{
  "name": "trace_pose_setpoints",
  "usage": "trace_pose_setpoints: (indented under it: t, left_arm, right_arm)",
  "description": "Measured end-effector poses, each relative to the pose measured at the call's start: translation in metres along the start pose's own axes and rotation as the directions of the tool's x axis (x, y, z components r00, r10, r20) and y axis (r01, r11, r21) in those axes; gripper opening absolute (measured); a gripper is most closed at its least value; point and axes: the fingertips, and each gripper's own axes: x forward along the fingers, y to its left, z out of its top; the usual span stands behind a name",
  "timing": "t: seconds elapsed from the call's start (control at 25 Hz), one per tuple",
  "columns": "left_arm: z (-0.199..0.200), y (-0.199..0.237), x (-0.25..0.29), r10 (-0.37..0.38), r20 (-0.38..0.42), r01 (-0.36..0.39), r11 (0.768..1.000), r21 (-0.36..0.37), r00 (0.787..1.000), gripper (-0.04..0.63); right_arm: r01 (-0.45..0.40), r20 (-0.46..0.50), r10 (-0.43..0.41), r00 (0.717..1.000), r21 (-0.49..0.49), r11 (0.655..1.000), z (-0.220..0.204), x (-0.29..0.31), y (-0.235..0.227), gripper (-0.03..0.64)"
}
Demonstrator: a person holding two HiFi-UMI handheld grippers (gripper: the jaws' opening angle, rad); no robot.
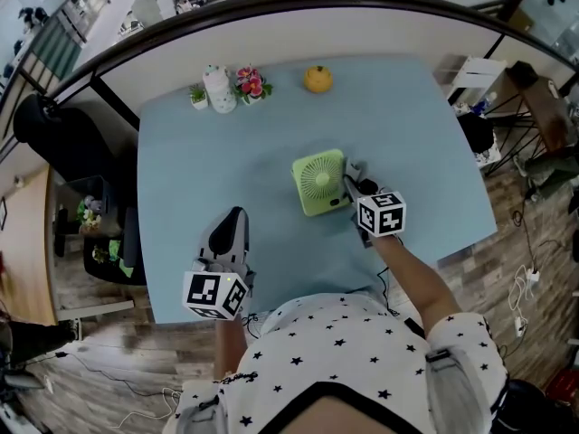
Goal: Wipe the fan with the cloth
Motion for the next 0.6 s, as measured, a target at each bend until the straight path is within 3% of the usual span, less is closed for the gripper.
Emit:
trace_pose_setpoints:
  t: [0.28,0.6]
  left_arm:
    - [-0.001,-0.001,0.0,-0.003,0.0,0.003,1.0,0.002,1.0,0.04]
    - [0.0,0.002,-0.01,0.019,-0.003,-0.019,1.0,0.001,1.0,0.04]
  right_arm:
    - [-0.121,0.048,0.121,0.991,-0.012,0.993,0.015,-0.005,0.05,0.049]
    - [-0.231,-0.019,0.231,0.973,-0.059,0.971,-0.009,0.012,0.107,0.049]
